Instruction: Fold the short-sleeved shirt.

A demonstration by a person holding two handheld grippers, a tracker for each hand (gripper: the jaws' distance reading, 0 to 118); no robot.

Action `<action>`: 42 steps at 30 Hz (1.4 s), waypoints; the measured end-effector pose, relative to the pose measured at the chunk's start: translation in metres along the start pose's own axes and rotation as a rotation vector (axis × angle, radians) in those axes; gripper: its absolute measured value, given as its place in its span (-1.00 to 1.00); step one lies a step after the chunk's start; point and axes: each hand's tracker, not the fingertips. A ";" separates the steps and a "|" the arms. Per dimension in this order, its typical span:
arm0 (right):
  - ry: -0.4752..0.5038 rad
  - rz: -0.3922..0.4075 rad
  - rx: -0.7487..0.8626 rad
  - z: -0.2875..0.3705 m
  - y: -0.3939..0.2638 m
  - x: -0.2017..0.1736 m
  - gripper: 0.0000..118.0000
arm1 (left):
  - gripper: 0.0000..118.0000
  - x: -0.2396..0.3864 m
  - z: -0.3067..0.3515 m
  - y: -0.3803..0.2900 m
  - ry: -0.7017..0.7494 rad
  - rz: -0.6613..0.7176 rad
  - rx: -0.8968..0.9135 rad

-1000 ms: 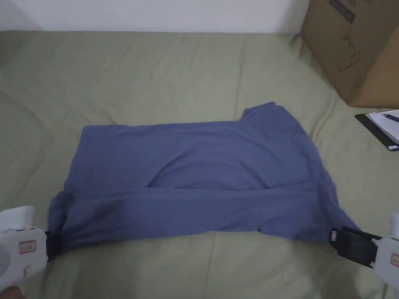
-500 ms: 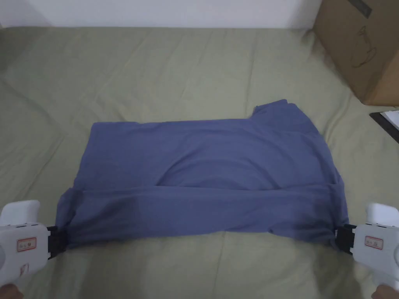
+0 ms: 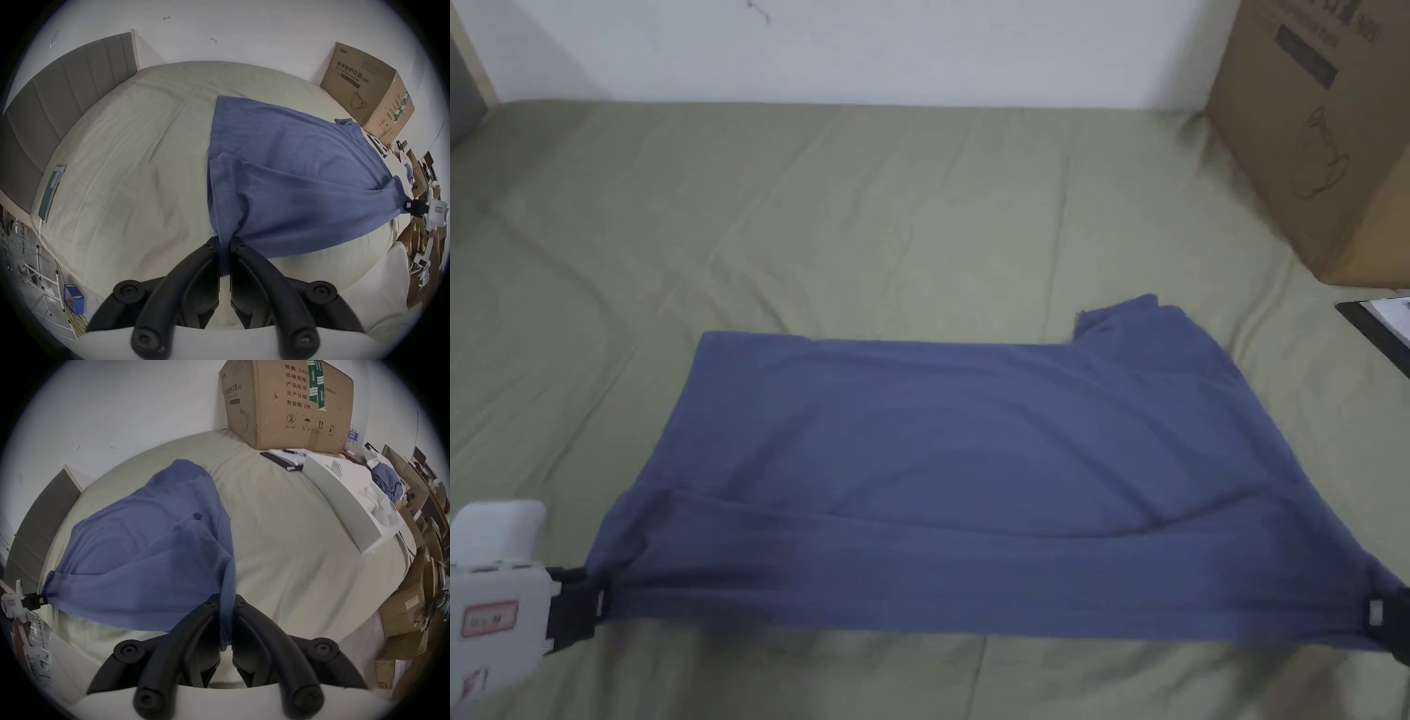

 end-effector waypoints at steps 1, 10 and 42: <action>-0.012 0.009 -0.023 0.000 -0.011 0.001 -0.90 | -0.92 -0.003 0.001 -0.010 0.002 0.011 -0.008; -0.057 0.009 -0.079 -0.012 -0.038 0.007 -0.10 | -0.08 -0.023 -0.008 -0.039 -0.021 0.110 -0.048; 0.010 0.214 -0.109 -0.218 0.216 -0.056 0.44 | -1.00 0.044 -0.064 0.106 0.016 0.009 0.118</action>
